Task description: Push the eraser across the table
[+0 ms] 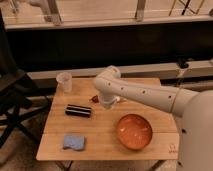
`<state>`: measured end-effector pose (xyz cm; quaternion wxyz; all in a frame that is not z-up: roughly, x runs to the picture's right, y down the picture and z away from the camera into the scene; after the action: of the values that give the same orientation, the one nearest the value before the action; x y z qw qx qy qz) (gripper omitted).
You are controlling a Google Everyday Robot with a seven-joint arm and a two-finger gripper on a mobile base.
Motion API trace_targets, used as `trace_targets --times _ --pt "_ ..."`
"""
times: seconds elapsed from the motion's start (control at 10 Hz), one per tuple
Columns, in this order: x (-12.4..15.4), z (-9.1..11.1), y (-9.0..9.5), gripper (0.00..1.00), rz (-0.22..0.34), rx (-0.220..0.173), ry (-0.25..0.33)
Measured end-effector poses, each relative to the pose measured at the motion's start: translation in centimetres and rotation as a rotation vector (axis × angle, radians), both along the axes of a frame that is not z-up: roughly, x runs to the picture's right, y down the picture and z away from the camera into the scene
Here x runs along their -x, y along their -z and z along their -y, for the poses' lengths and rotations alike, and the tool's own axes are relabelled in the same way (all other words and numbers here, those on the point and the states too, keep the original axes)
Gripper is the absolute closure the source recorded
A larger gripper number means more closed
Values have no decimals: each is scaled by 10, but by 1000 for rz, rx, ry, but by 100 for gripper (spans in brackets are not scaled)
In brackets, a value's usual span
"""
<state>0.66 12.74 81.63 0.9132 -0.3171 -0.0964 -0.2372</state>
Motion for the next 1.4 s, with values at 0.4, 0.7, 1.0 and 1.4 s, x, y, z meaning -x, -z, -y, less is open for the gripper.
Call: trace_targets --times 0.4,0.7,1.0,1.4 --pt "7 -2 -12 100 7 10 7" --pt "16 -10 -23 100 14 30 11" --pt "21 -14 -28 100 23 41 22" --pt "33 -25 -33 100 38 61 45"
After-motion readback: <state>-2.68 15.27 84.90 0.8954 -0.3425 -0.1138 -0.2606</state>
